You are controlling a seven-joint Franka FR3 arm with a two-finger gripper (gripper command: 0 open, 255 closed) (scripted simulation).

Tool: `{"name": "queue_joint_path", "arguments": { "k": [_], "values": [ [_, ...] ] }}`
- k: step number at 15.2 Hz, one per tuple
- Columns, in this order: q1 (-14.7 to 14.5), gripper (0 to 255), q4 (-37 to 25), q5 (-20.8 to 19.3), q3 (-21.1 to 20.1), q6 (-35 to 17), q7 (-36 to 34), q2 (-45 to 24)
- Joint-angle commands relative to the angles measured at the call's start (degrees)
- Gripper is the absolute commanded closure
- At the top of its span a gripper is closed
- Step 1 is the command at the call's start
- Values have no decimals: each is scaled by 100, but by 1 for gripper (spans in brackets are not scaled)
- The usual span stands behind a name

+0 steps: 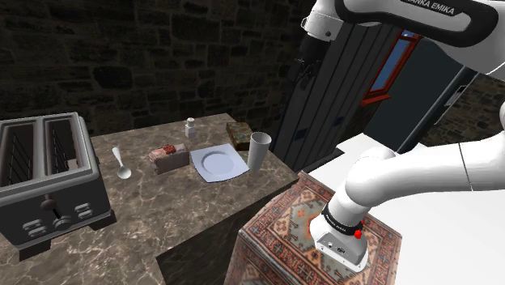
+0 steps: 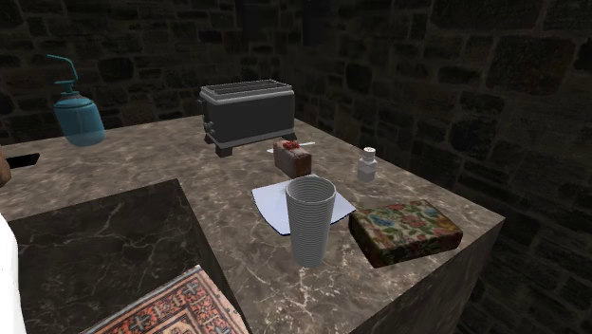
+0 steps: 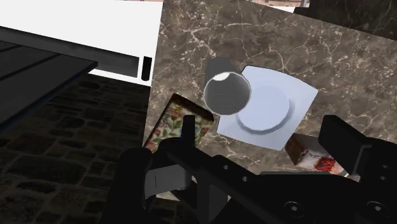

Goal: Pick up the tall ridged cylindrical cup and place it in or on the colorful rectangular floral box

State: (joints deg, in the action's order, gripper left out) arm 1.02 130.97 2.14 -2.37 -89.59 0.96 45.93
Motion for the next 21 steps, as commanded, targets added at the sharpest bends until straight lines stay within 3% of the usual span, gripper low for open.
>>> {"name": "queue_joint_path", "arguments": {
  "k": [1, 10, 18, 21],
  "values": [
    [0, 0, 0, 0, 0, 0, 0, 0],
    [105, 0, 1215, 112, 218, -1582, 87, -625],
    [154, 0, 1855, 298, 410, -3112, 248, -1755],
    [144, 0, 1965, 319, 406, -3317, 260, -1853]
  ]
}}
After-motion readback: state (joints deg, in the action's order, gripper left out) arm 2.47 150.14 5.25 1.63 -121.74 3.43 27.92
